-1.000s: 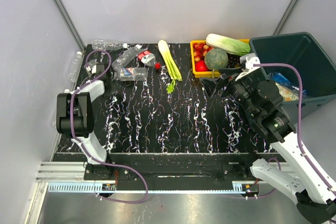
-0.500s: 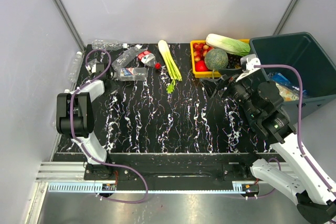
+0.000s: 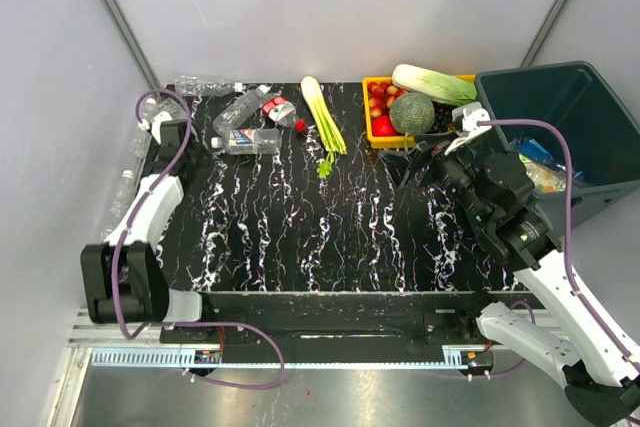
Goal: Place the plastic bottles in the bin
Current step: Pick up the plastic bottle at the center of the board, then place the plastic bottle in the trash bin.
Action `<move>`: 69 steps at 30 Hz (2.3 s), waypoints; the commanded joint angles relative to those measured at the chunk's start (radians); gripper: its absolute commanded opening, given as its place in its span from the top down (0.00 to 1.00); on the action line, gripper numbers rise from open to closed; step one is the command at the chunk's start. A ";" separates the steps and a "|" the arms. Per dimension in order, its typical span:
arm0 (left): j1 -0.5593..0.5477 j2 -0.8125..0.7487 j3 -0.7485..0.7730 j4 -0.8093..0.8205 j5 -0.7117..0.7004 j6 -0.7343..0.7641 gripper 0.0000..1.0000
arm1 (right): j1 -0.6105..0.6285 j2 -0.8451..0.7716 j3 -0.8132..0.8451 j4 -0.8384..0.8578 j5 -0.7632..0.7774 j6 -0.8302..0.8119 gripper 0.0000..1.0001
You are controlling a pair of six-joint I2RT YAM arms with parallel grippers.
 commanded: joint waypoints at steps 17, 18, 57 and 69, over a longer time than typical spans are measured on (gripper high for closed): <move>-0.146 -0.477 -0.164 0.038 0.624 0.181 1.00 | 0.005 0.060 -0.004 0.027 -0.098 0.179 0.01; -0.167 -0.486 -0.176 0.038 0.648 0.195 1.00 | 0.007 0.066 -0.007 0.033 -0.098 0.197 0.01; -0.442 -0.664 -0.224 -0.048 0.709 0.379 1.00 | 0.096 0.608 -0.040 0.501 -0.079 0.951 0.09; -0.442 -0.704 -0.231 -0.048 0.666 0.371 0.32 | 0.096 0.536 -0.116 0.698 -0.004 0.882 0.55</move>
